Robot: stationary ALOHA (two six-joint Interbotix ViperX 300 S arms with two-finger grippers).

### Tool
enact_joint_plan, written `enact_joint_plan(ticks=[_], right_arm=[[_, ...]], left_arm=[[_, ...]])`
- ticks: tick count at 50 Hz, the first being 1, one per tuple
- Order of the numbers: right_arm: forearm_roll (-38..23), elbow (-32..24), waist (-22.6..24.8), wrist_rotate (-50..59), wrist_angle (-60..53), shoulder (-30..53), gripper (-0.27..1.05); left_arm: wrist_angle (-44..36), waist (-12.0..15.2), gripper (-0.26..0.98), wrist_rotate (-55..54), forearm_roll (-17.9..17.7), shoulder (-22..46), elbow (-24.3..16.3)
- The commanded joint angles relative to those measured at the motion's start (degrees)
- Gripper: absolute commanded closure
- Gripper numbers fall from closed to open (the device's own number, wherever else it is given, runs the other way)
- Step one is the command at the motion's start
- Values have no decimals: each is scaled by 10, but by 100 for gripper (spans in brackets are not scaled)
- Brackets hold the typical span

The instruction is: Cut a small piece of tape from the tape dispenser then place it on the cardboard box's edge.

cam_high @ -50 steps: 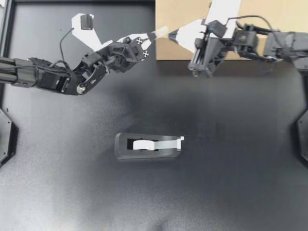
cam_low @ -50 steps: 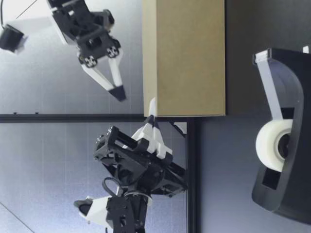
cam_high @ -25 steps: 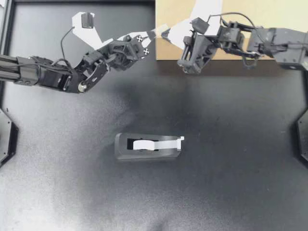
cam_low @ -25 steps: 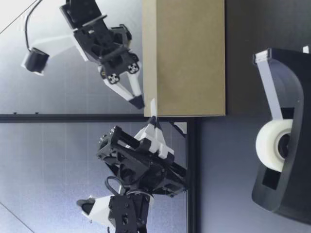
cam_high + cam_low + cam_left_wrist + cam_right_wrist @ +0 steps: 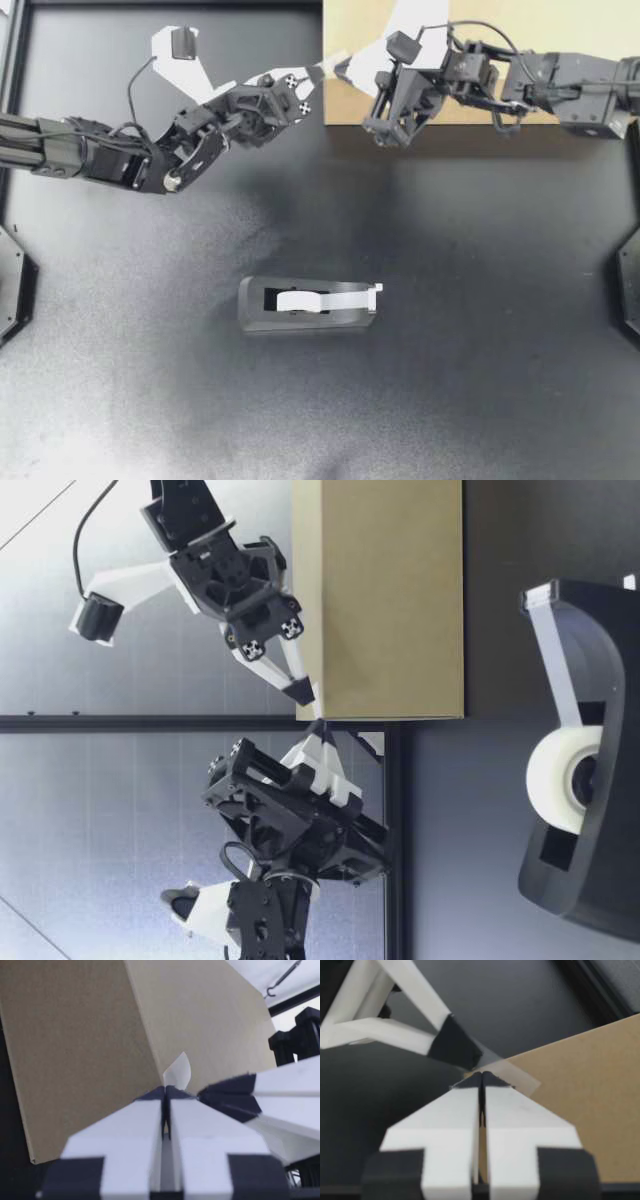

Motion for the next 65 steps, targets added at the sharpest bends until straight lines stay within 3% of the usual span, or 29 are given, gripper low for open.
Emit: enact_joint_plan(ticks=[1, 21, 40, 47, 57, 65], right_arm=[[1, -20, -8, -2, -2, -1, 88], [1, -62, -10, -2, 26, 37, 88], [0, -37, -10, 4, 47, 20, 88], [1, -26, -10, 5, 47, 12, 88], [2, -25, -10, 8, 47, 11, 88], [4, -25, -3, 8, 43, 5, 88]], left_arm=[[-3, 3, 85, 1, 2, -8, -10], [-2, 3, 85, 1, 2, -10, -6], [-3, 2, 81, 3, 2, -11, -2], [-3, 2, 67, 6, 2, -13, -1], [-3, -1, 29, 8, 2, -17, 0], [-3, -11, 28, 20, 3, -29, 11]])
